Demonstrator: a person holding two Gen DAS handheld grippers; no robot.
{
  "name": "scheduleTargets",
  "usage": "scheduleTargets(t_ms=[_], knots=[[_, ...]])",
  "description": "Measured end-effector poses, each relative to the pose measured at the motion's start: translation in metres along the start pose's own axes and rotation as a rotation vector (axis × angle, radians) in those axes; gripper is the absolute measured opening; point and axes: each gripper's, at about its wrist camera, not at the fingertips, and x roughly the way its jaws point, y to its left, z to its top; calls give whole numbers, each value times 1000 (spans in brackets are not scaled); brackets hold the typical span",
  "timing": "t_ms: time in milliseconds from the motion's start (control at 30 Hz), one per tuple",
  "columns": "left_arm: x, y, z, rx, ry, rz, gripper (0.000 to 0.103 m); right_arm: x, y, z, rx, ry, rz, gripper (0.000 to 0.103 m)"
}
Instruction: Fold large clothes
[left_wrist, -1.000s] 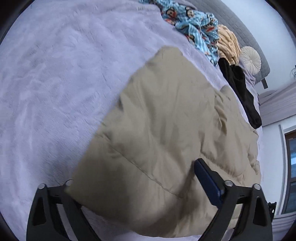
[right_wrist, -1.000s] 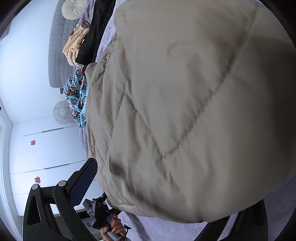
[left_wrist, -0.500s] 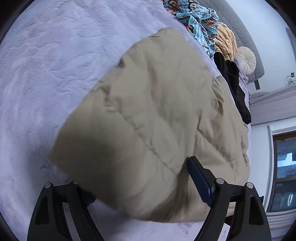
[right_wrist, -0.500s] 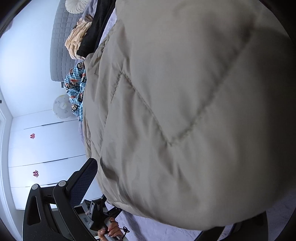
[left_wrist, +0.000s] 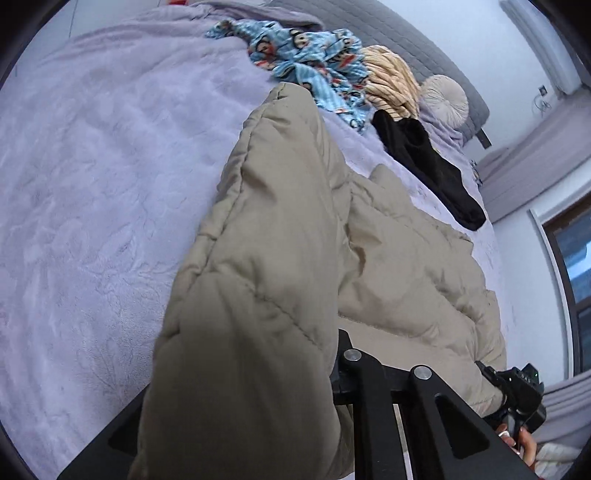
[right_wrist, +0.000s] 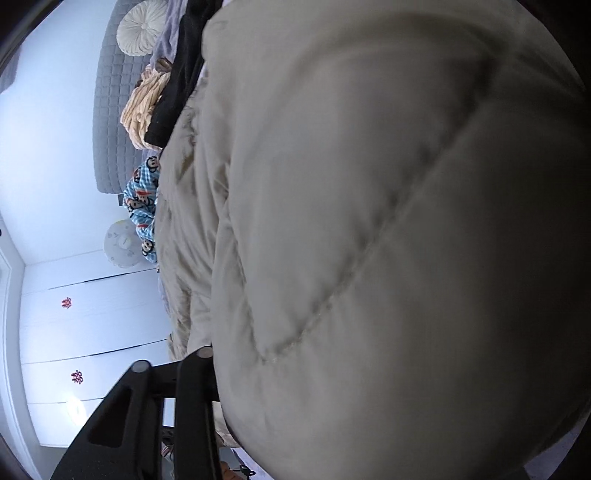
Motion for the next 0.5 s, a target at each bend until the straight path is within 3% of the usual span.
scheduleTargets(t_ms=[67, 200, 500], knots=[[-10, -9, 1, 37, -11, -10, 17, -10, 8, -5, -59, -9, -3, 27], [-31, -11, -7, 69, 0, -27, 17, -32, 18, -21, -107, -27, -4, 25], [-85, 26, -76, 91, 104, -23, 17, -71, -10, -86, -95, 7, -40, 25]])
